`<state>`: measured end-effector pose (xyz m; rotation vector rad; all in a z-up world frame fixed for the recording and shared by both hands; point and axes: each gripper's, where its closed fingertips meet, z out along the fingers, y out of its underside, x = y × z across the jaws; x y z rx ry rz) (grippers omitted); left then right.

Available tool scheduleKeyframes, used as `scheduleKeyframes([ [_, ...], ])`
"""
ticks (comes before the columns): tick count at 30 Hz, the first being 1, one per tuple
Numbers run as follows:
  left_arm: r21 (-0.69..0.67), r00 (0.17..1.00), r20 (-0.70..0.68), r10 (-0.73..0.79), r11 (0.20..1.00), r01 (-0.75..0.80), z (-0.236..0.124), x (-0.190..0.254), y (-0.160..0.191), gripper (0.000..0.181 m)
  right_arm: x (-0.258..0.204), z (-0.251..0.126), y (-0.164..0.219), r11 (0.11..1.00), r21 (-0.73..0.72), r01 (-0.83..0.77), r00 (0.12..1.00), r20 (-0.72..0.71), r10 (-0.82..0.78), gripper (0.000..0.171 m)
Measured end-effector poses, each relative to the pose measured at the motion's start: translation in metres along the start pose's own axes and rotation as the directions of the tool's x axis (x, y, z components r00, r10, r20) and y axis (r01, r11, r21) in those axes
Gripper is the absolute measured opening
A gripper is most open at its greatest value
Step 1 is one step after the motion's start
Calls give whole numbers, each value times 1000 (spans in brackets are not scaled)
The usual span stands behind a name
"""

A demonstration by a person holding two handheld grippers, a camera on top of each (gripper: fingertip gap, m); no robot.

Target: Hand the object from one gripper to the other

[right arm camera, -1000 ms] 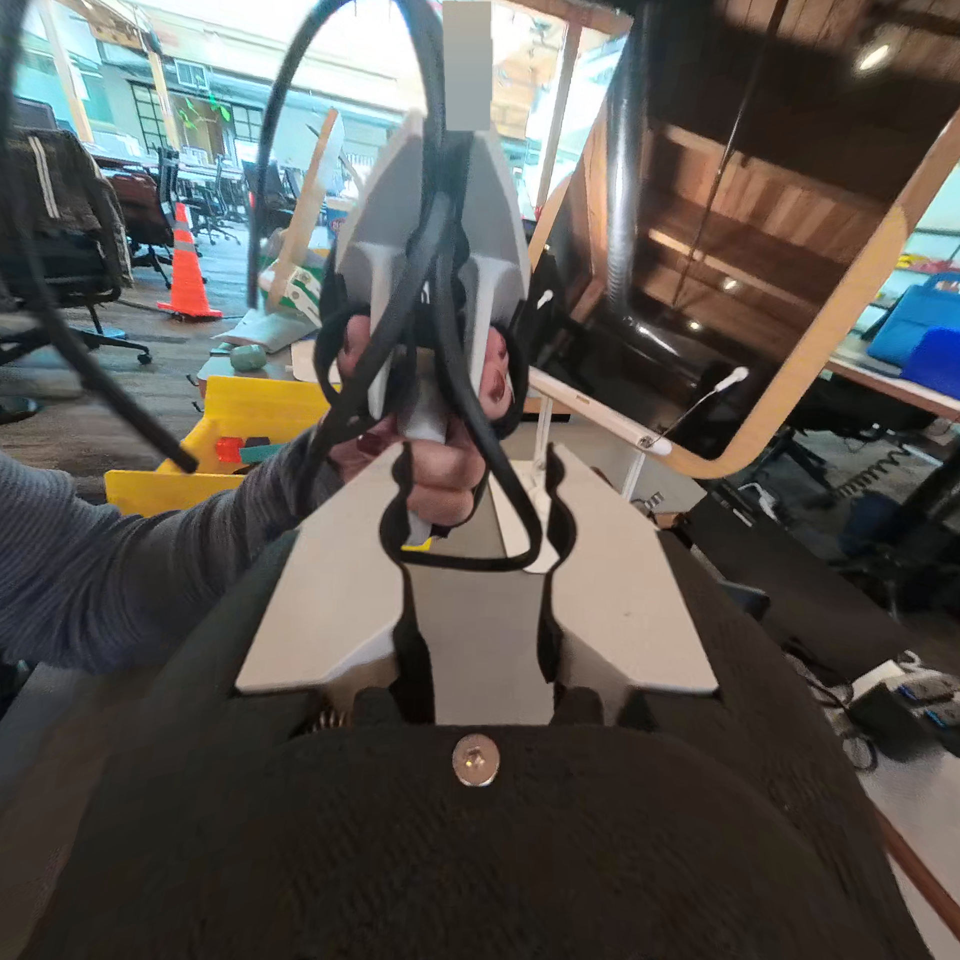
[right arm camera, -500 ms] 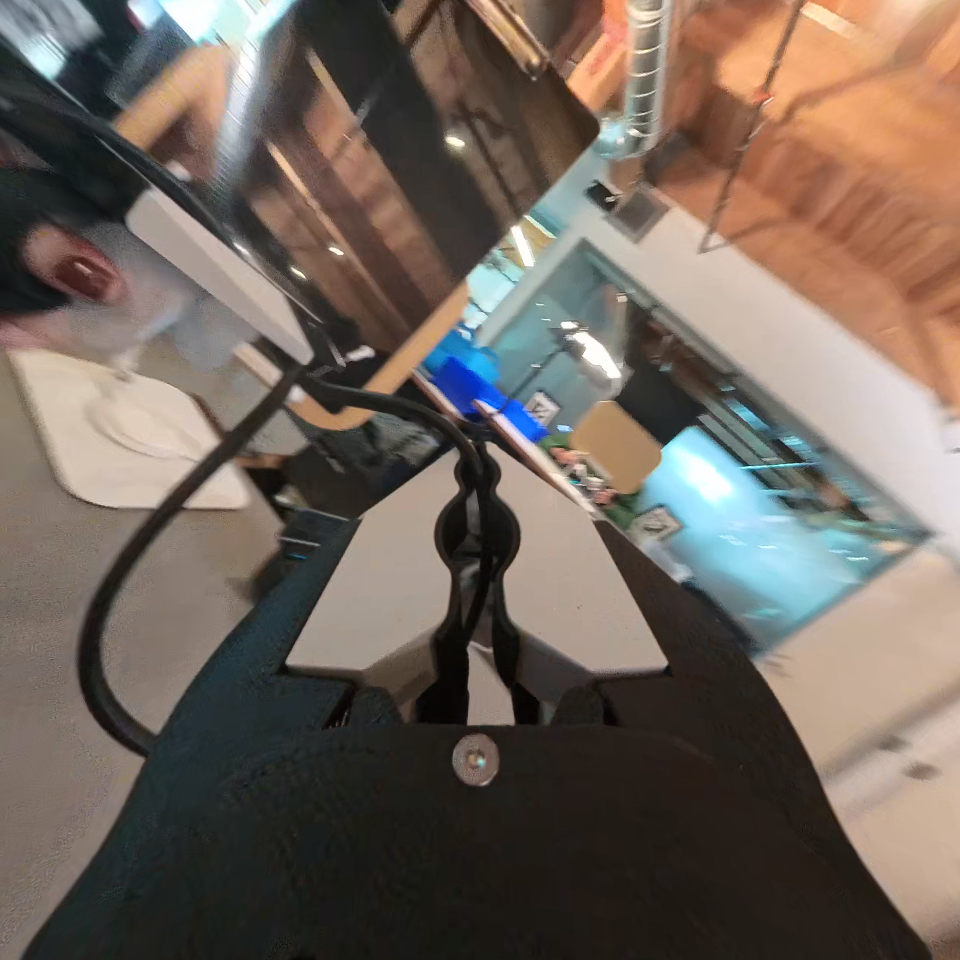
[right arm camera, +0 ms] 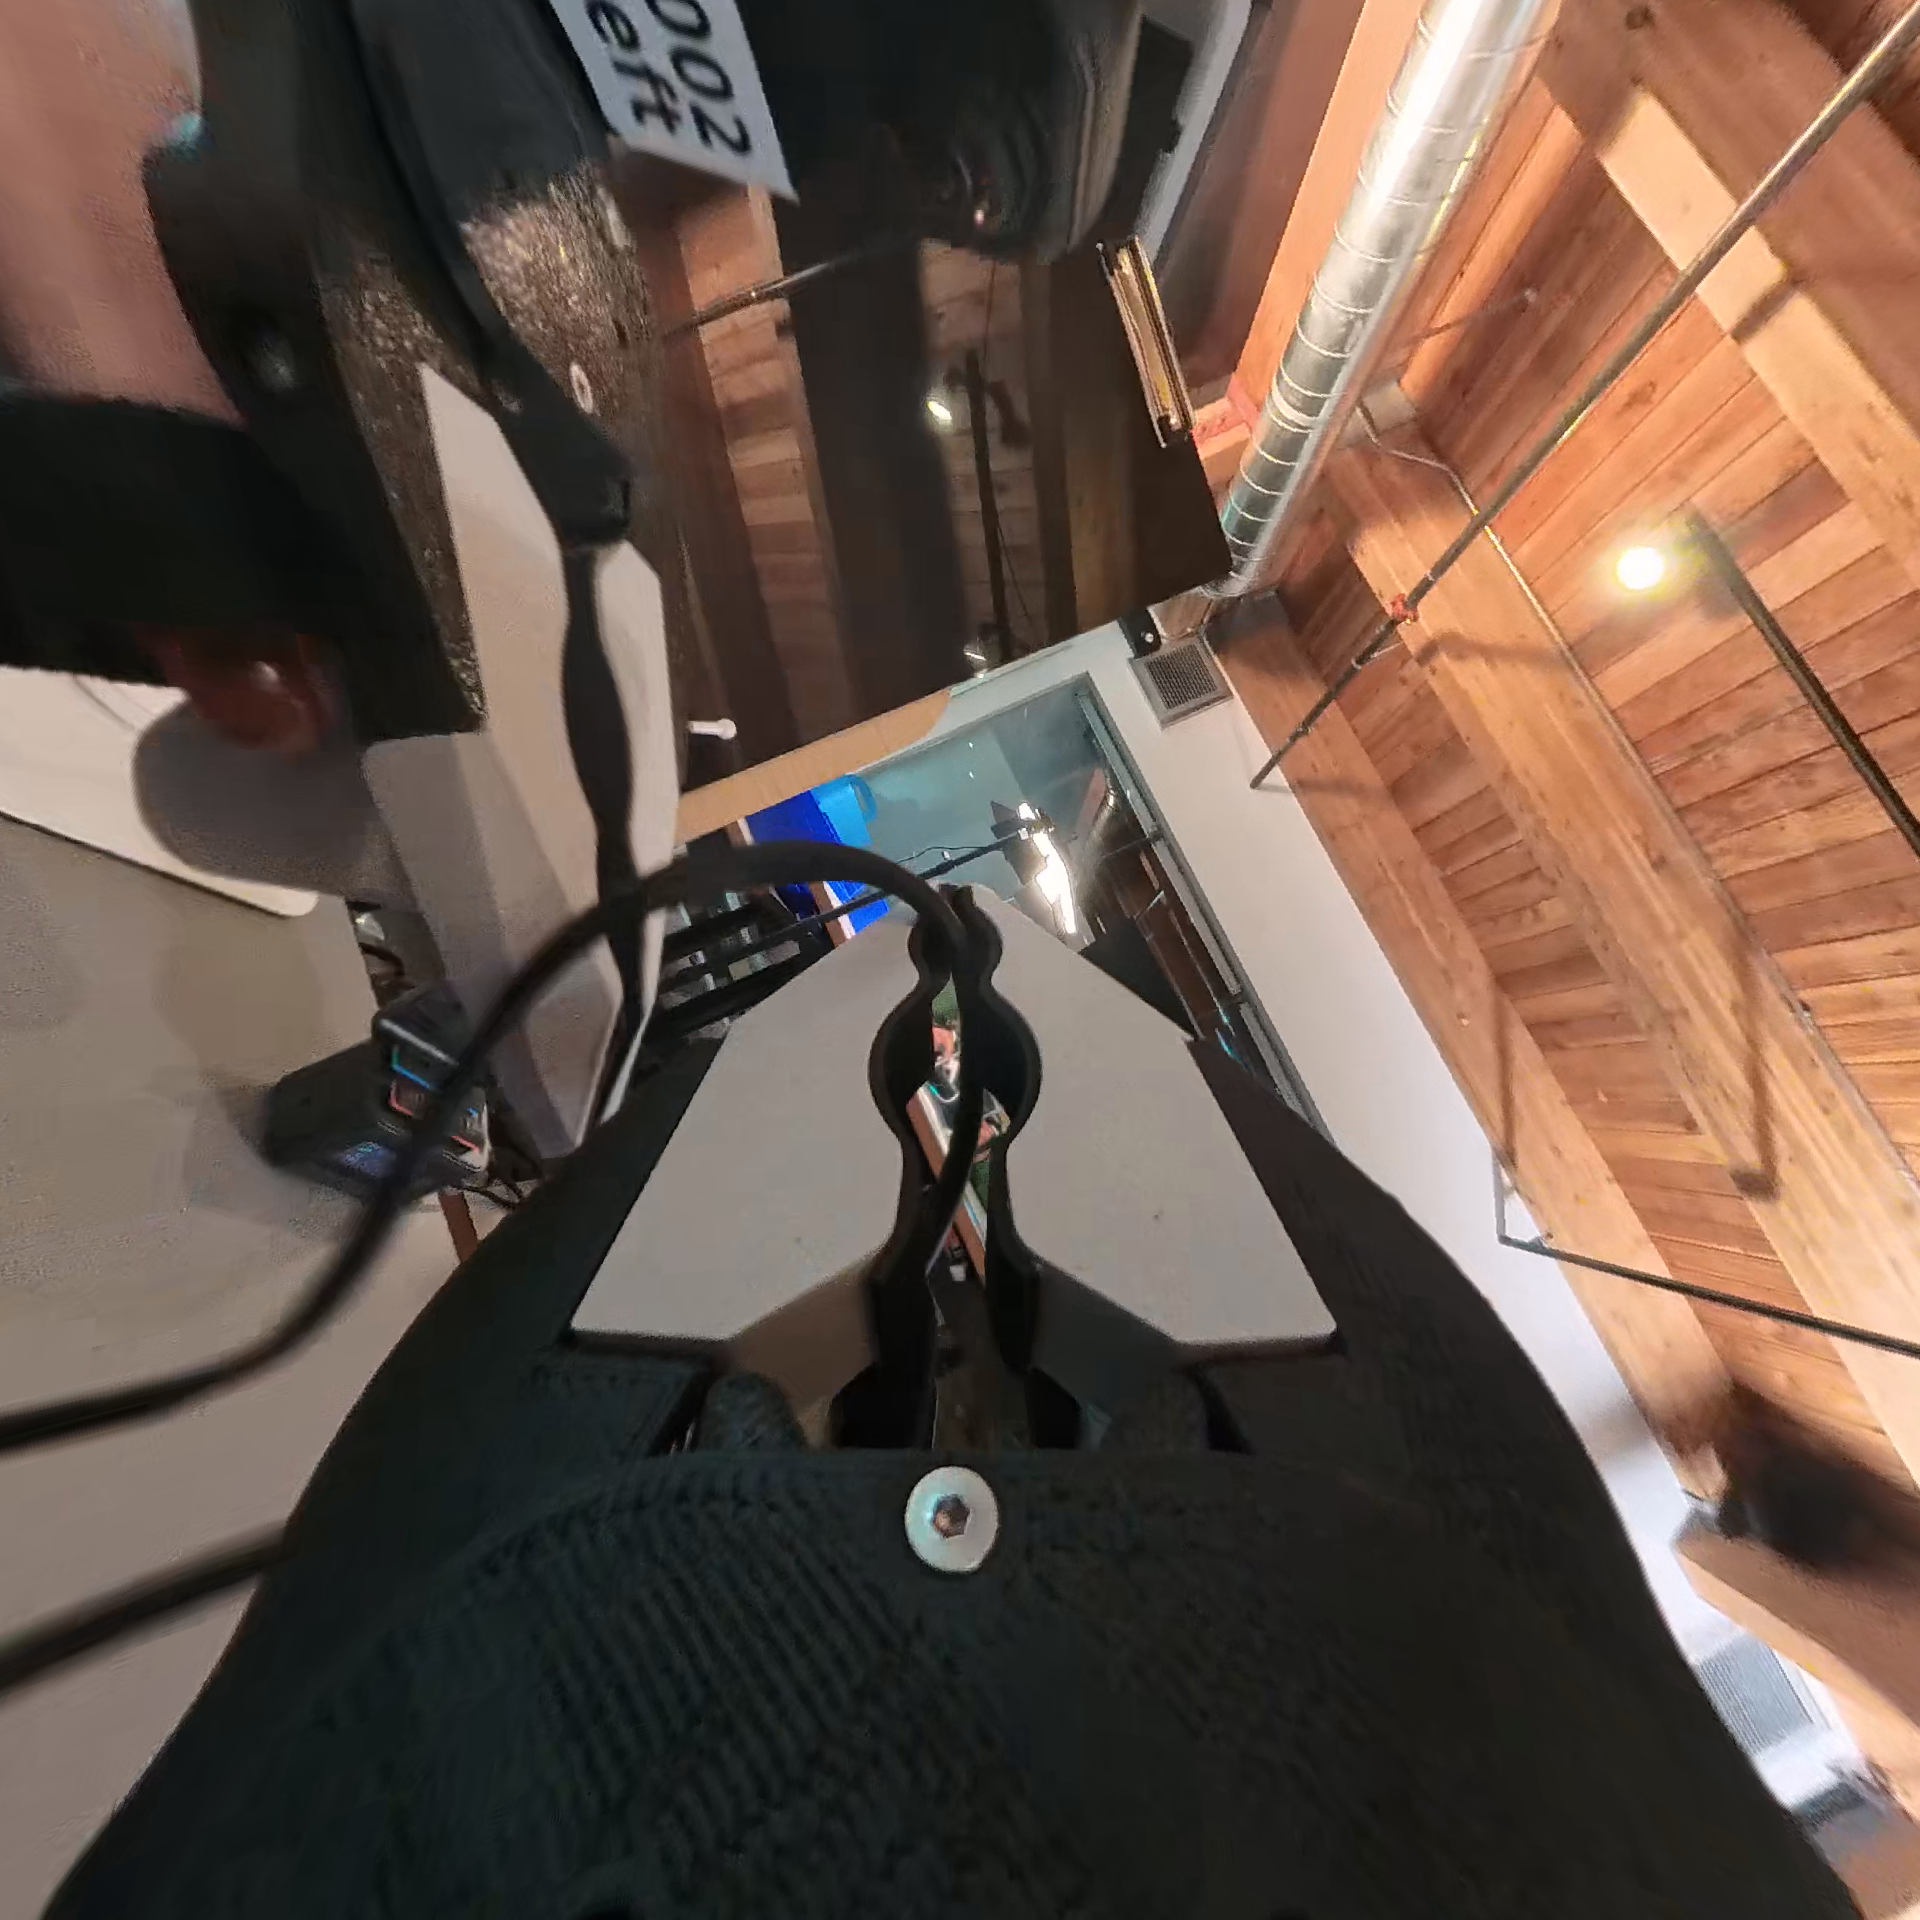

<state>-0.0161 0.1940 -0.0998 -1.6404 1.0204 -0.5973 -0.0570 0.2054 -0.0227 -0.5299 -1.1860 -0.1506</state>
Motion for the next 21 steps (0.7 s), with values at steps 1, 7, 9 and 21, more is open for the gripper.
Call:
scheduleKeyframes([
  [1,25,999,-47,-26,999,28,0,6,-4,0,1,0,0,1000,-4,8,1000,-8,-8,0],
  [7,84,982,-138,-128,987,140,-16,7,-8,28,8,-2,10,998,-47,51,998,-47,-53,0],
  [9,119,961,-221,-166,974,195,-25,13,-12,37,9,-2,11,997,-51,64,996,-52,-67,0],
  [21,85,944,-260,-202,969,231,-16,18,-10,39,-7,8,5,988,-67,136,990,-15,-137,0],
])
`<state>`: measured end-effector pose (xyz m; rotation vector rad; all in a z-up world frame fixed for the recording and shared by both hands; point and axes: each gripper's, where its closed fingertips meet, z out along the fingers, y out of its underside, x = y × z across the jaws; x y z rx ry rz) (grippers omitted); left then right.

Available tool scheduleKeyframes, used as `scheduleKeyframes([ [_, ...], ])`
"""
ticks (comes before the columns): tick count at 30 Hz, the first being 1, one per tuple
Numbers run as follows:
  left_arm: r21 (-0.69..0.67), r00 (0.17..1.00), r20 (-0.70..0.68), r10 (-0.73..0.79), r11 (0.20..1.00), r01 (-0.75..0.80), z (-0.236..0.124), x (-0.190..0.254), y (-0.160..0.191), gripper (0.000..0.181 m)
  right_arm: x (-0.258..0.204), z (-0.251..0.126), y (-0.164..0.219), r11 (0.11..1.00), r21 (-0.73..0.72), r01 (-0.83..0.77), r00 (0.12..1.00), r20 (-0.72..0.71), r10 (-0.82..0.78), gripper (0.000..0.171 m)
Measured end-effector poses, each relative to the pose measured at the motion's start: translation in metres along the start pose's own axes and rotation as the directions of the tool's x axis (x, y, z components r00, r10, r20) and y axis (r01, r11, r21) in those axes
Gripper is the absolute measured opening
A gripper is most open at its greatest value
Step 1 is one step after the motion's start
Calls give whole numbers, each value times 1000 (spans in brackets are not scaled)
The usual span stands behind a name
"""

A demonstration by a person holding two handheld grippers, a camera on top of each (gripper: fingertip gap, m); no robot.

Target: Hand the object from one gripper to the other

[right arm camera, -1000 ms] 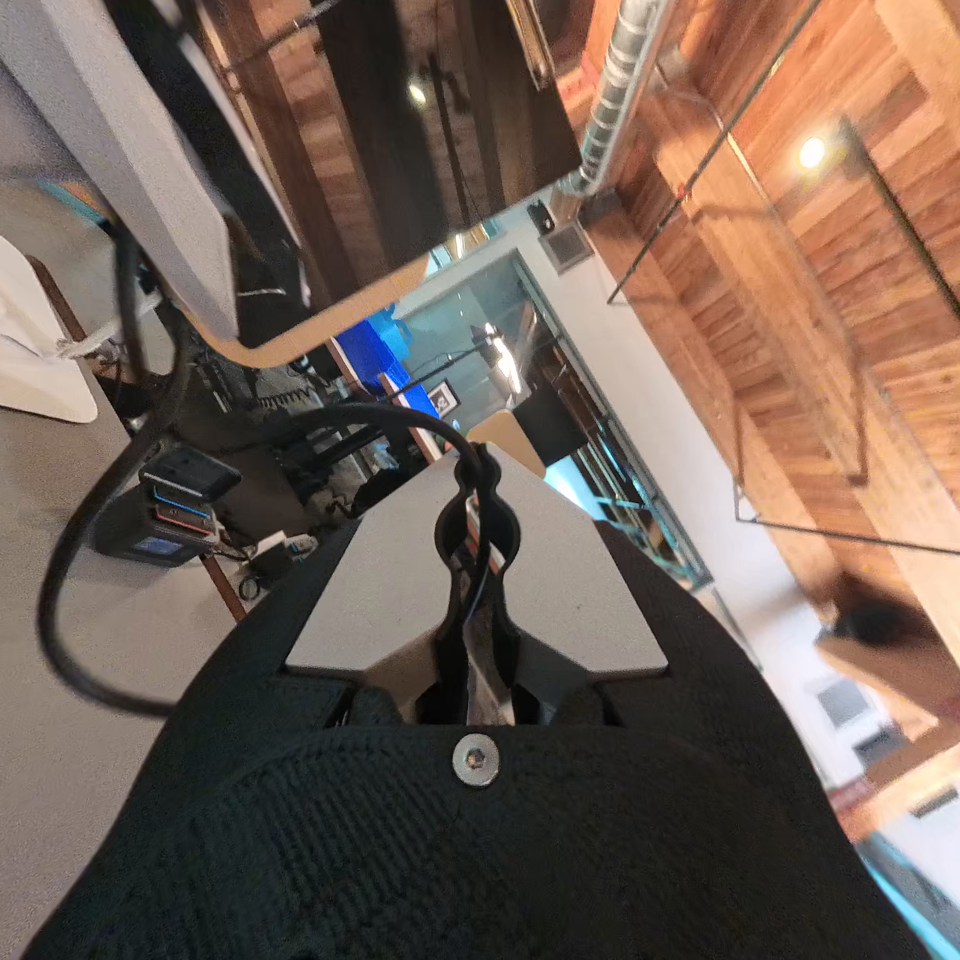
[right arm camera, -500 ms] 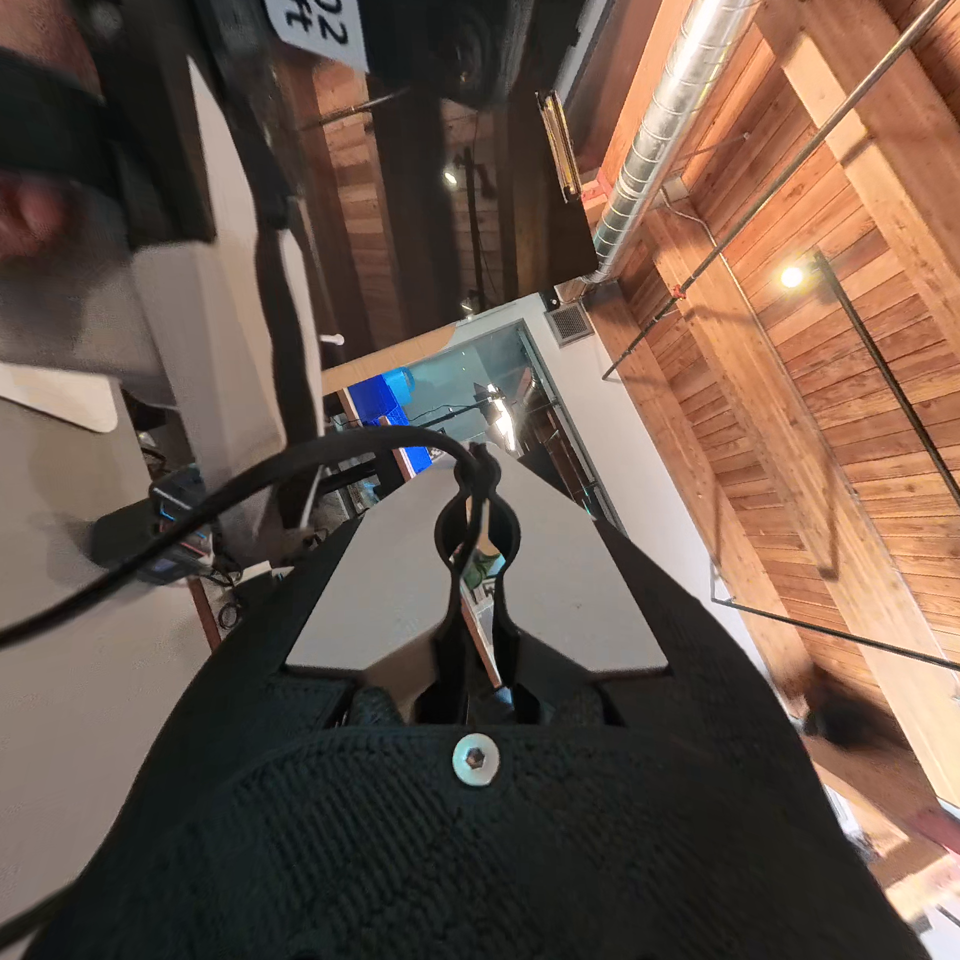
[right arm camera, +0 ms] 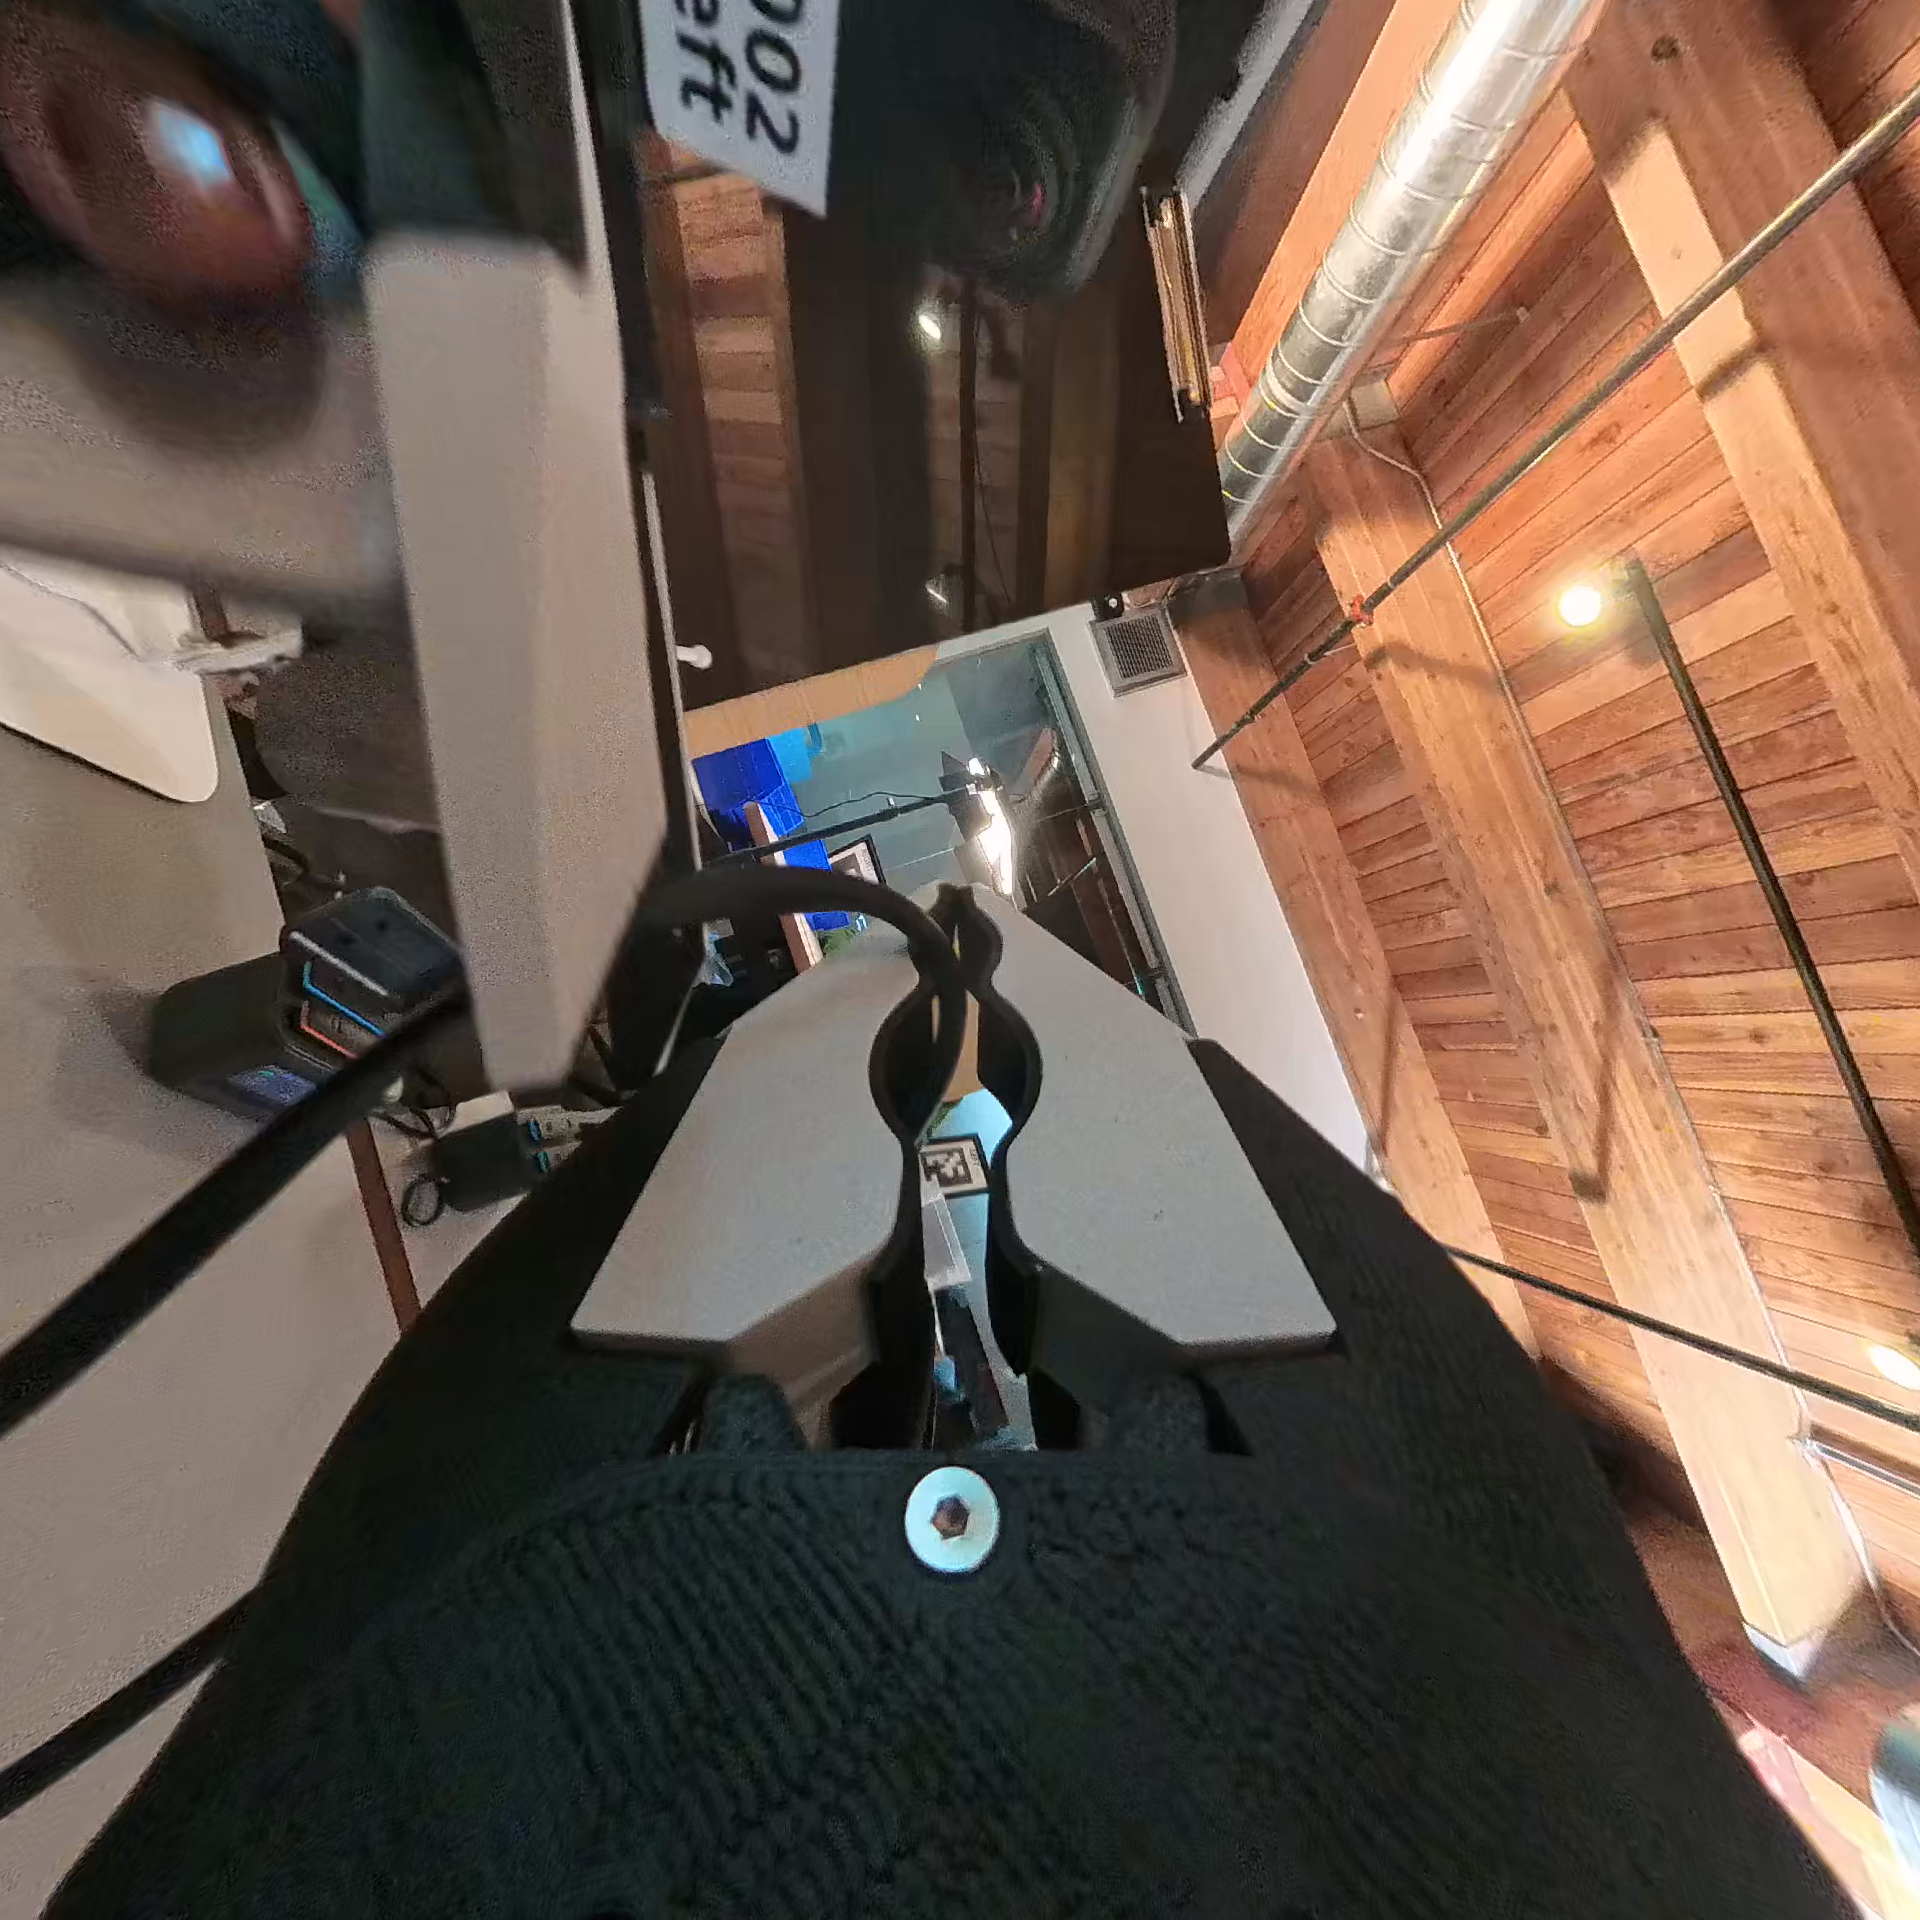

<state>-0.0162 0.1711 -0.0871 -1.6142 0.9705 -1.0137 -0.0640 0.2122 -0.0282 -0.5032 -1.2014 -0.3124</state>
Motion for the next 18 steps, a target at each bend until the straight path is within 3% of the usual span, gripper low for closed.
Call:
scheduleKeyframes([
  [1,3,1000,-7,8,1000,-8,1,1,-1,14,0,0,0,1000,-3,-4,1000,-1,4,0],
  [2,22,999,-28,19,1000,-18,0,4,-4,1,1,0,2,1000,-10,-17,1000,-7,17,0],
  [5,89,993,63,99,991,-104,-8,-3,-18,1,4,0,8,983,-20,-181,983,6,182,0],
  [6,116,986,102,135,982,-147,-13,-5,-24,1,3,1,12,962,-36,-269,962,33,271,7],
  [7,147,978,130,165,972,-184,-18,-4,-32,1,1,3,17,928,-67,-366,926,70,370,30],
  [10,266,940,224,258,912,-313,-35,3,-58,1,-10,6,28,750,-165,-640,733,161,661,62],
  [14,345,877,344,335,824,-450,-51,11,-80,0,-48,7,27,497,-320,-806,397,331,856,67],
  [18,364,831,403,382,767,-529,-57,18,-88,0,-98,1,8,372,-494,-786,104,489,866,64],
])
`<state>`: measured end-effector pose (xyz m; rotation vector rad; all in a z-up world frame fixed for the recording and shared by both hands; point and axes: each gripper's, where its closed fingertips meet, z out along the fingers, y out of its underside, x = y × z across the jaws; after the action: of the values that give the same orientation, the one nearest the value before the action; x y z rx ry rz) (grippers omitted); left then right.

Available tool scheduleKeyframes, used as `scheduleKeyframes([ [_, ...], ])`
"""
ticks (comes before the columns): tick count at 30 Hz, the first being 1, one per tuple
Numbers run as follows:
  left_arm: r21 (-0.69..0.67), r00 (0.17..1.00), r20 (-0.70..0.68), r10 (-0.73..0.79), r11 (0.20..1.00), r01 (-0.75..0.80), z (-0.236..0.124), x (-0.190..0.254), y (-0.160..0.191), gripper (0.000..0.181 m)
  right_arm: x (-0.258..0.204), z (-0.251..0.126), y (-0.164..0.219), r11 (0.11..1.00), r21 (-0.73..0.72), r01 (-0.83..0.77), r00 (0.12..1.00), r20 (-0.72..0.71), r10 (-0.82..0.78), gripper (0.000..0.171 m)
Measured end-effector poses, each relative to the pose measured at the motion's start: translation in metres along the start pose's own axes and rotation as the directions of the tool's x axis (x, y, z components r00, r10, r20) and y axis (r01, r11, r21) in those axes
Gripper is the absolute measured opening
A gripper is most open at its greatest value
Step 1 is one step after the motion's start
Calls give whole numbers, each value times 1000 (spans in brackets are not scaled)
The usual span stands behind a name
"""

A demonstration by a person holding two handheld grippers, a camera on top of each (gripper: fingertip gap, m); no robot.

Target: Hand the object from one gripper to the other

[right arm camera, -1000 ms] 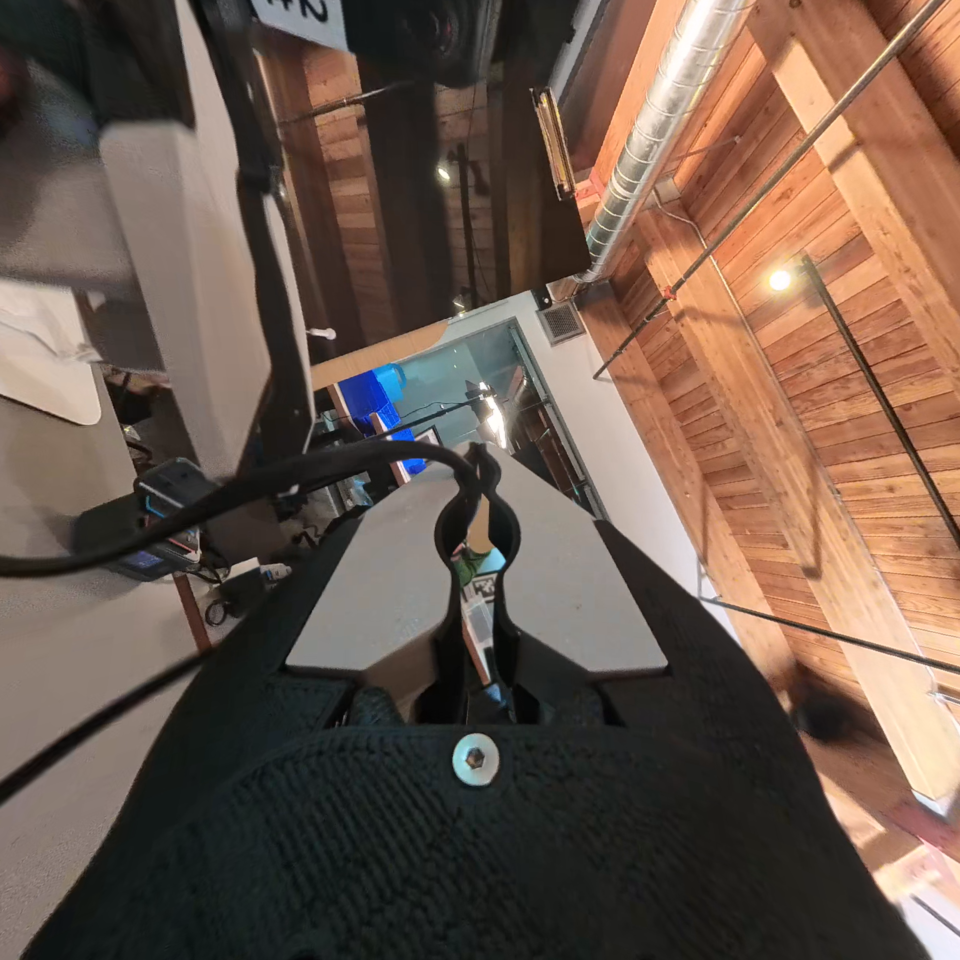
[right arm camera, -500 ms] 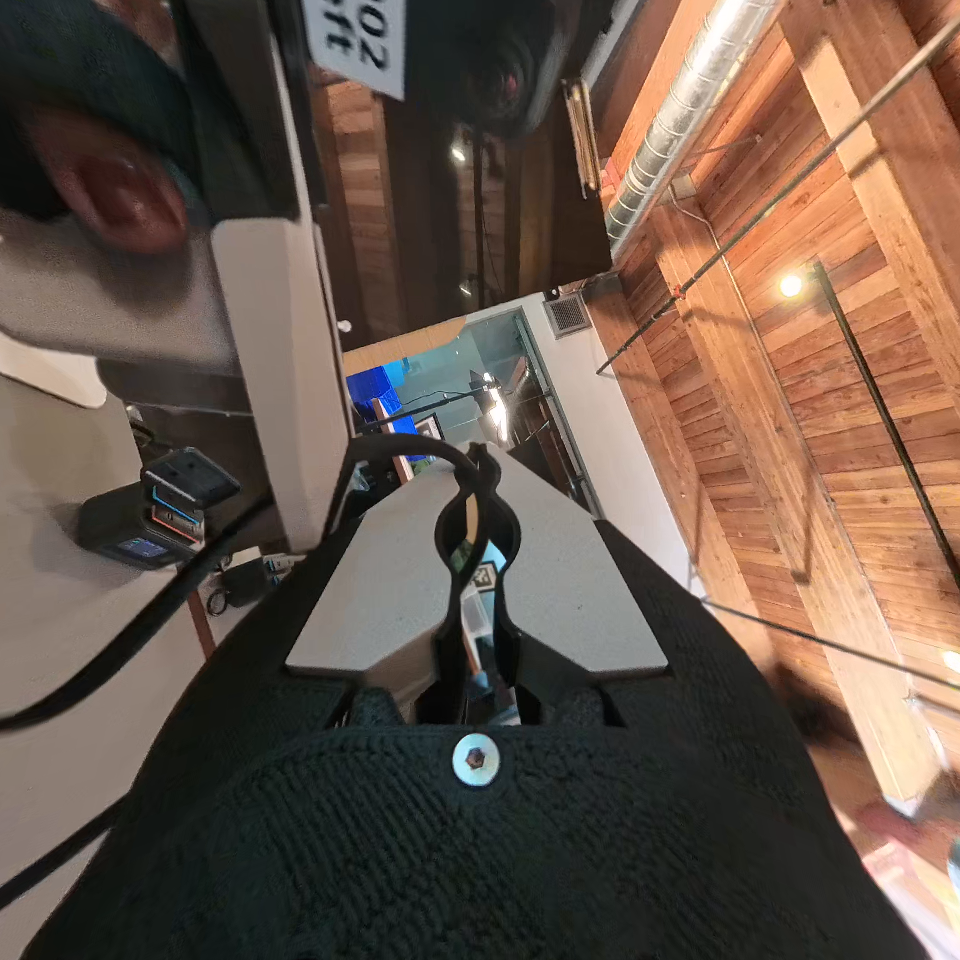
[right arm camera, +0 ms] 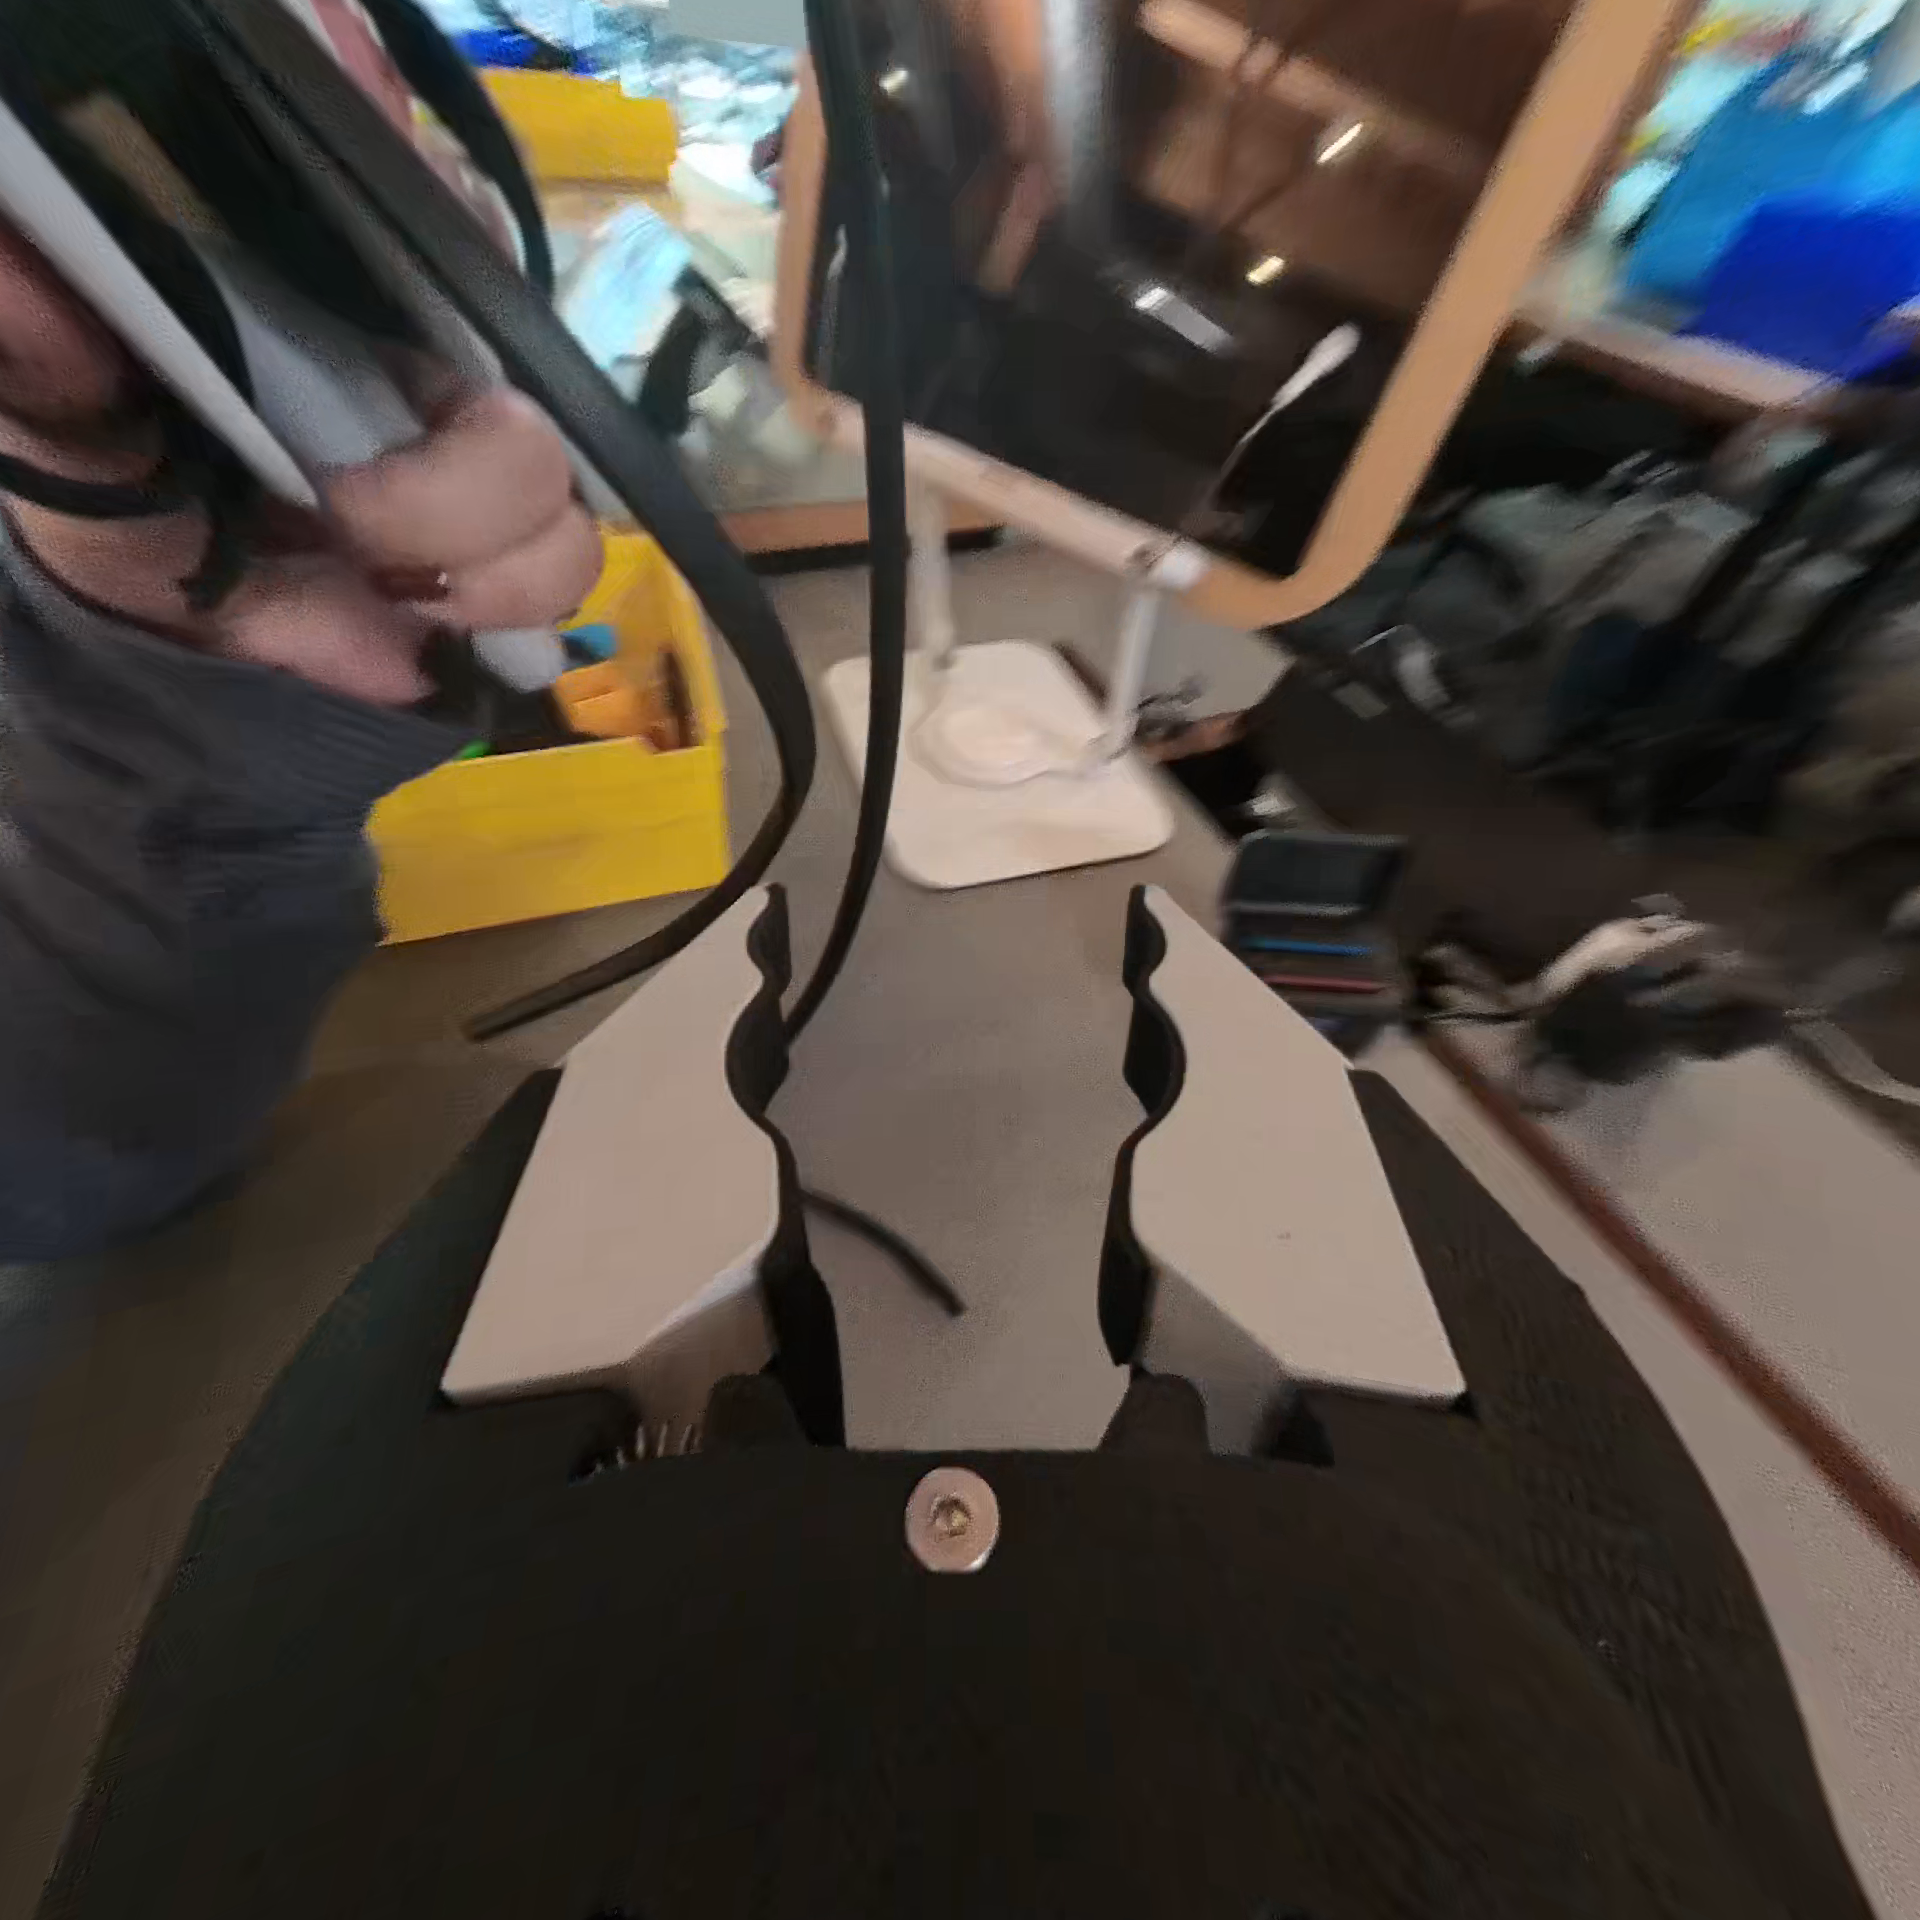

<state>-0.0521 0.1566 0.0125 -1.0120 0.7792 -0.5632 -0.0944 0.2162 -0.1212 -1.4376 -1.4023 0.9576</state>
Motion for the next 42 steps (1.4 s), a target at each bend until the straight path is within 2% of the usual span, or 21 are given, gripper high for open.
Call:
scheduleKeyframes([
  [5,30,1000,21,13,999,-14,-3,-3,-5,1,-49,24,27,980,-141,-141,925,334,181,64],
  [8,37,999,33,12,999,-13,-5,-6,-6,1,-68,28,34,968,-191,-162,866,442,232,62],
  [10,46,999,43,15,999,-17,-7,-8,-8,0,-73,31,32,965,-185,-183,842,478,252,56],
  [13,53,999,35,6,999,-8,-8,-7,-9,0,-67,36,20,966,-125,-227,845,468,259,35],
  [17,63,1000,13,-9,998,8,-9,-5,-11,1,-59,36,12,960,-79,-270,850,448,276,33],
  [19,68,1000,8,-14,998,13,-10,-5,-12,1,-48,37,11,964,-48,-260,883,393,258,8],
  [20,67,1000,8,-14,998,13,-10,-5,-12,1,-42,36,9,966,-26,-256,900,358,248,3],
  [24,36,998,-9,-57,998,57,-16,-5,-11,0,-10,24,1,976,55,-209,962,189,195,2],
  [28,-87,973,-20,-229,970,226,-25,-8,5,4,26,-8,-20,982,179,-60,993,-85,77,2],
  [30,-169,953,76,-293,938,302,-29,-19,20,28,40,-29,-32,975,220,40,973,-230,12,2],
  [32,-278,920,253,-298,889,364,-37,-36,42,56,52,-51,-43,962,234,140,925,-379,-42,2],
  [34,-394,874,453,-173,841,370,-53,-59,65,71,58,-70,-52,950,222,221,867,-492,-87,2],
  [35,-436,869,482,-113,829,349,-56,-62,70,75,59,-76,-54,946,206,252,841,-531,-108,2],
  [37,-443,897,422,-132,833,331,-46,-50,68,73,60,-82,-57,939,157,306,792,-589,-160,1],
  [40,-391,929,241,-282,847,359,-20,-18,60,67,57,-82,-59,926,94,367,746,-624,-232,0],
  [42,-431,930,230,-288,826,363,-13,-13,71,63,52,-78,-61,912,67,405,727,-628,-277,0],
])
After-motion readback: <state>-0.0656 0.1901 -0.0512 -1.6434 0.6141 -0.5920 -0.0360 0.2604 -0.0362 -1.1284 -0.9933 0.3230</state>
